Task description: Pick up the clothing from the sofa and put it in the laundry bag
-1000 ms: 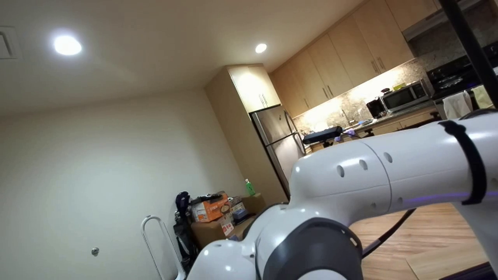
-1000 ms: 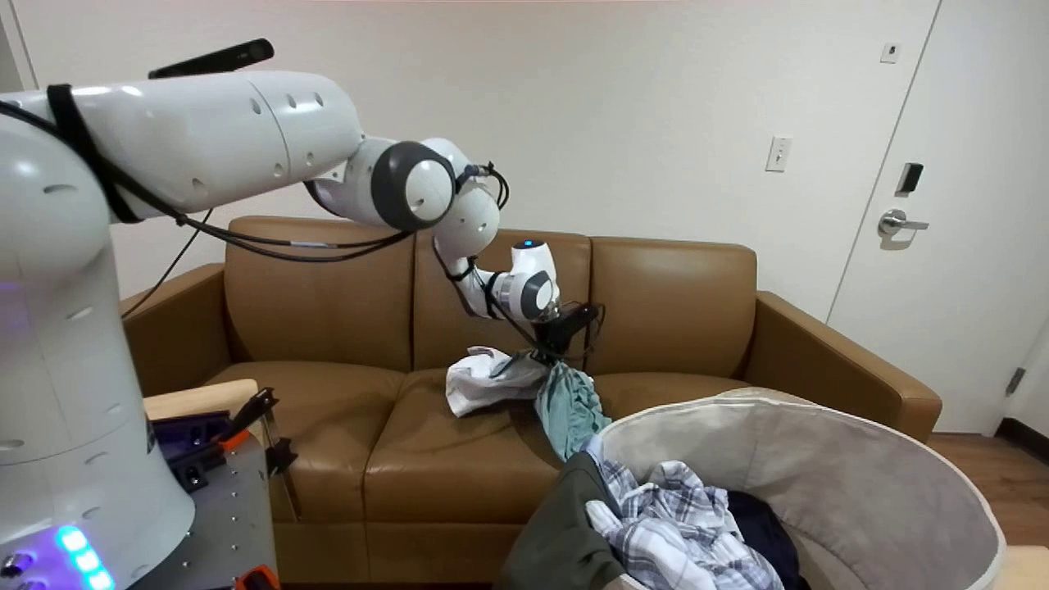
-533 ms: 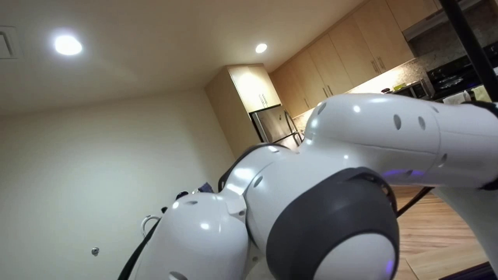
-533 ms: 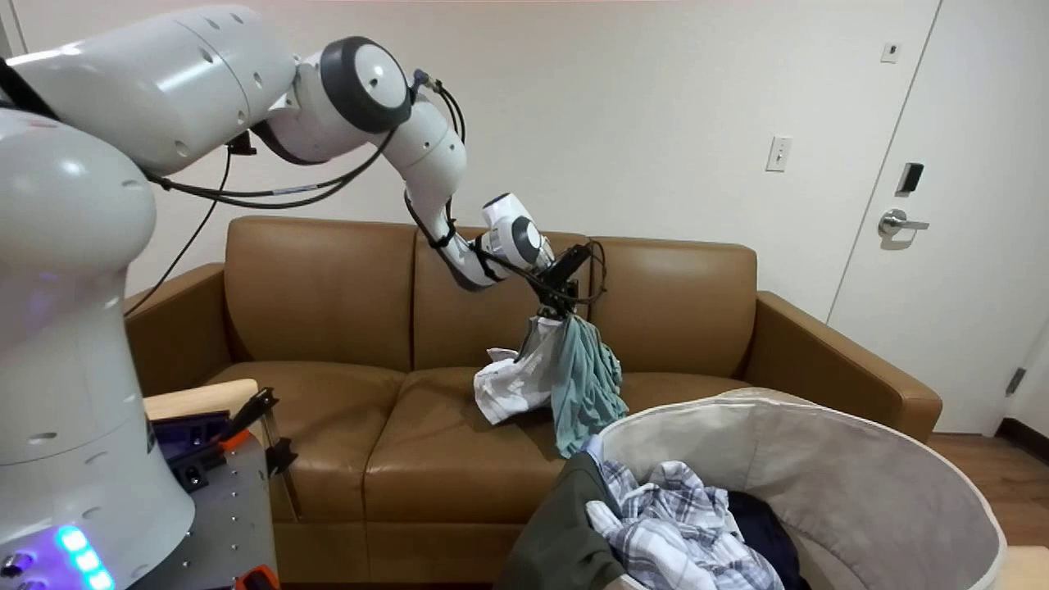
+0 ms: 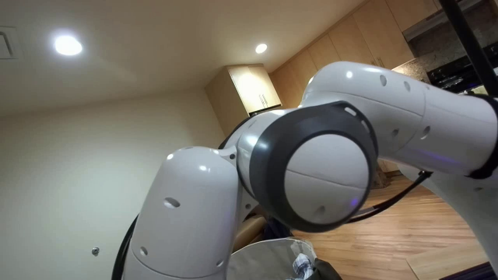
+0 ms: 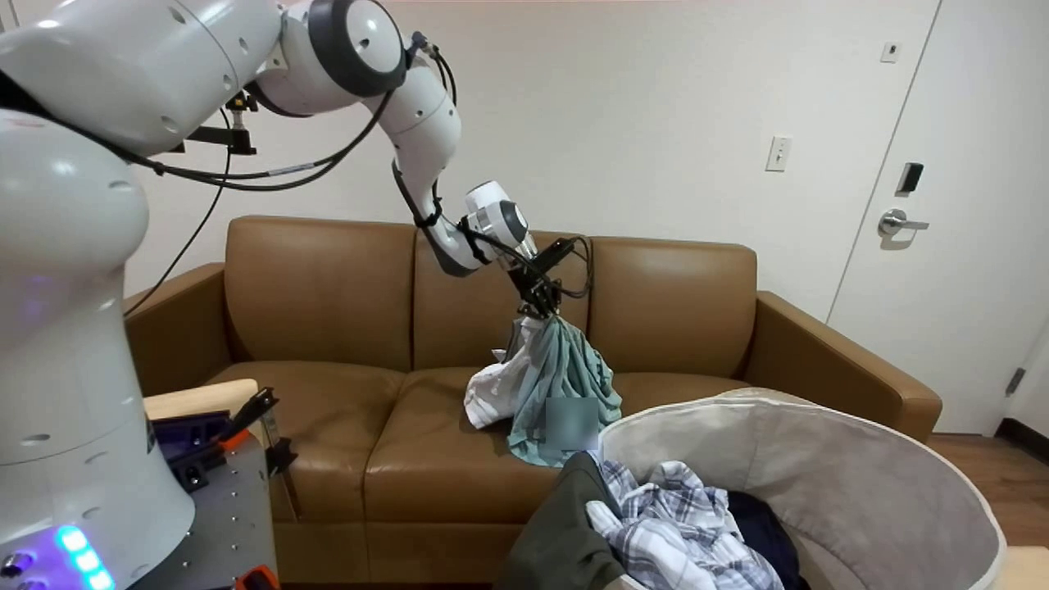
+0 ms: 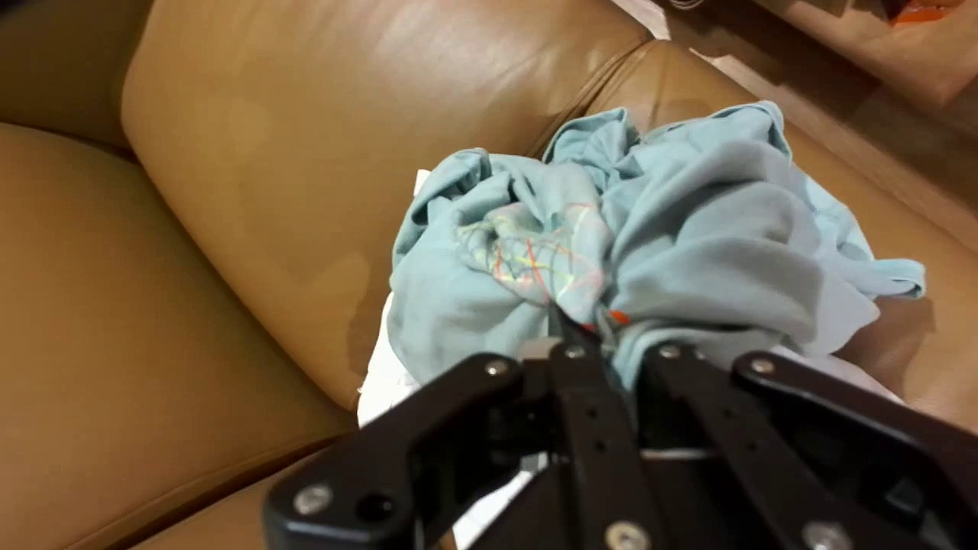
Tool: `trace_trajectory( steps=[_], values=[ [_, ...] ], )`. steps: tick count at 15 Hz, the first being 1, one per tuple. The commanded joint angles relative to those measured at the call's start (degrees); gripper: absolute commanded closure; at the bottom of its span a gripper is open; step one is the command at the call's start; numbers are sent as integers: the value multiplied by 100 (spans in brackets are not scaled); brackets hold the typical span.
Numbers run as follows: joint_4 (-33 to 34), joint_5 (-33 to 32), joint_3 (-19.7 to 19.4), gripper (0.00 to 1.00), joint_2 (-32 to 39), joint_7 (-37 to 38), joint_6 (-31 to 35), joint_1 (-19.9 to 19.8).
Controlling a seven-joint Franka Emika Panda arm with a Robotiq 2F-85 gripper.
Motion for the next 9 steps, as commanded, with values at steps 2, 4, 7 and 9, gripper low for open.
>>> trace_trajectory(
  steps=[2,4,7,9],
  values=[
    [84,-380,1087,96,-79,-459,-294,-1051],
    [264,-360,1441,96,34,-765,-548,-1343],
    [537,-264,1809,96,155,-1239,-930,-1568],
    [701,-211,1975,96,213,-1509,-1177,-1632]
  ],
)
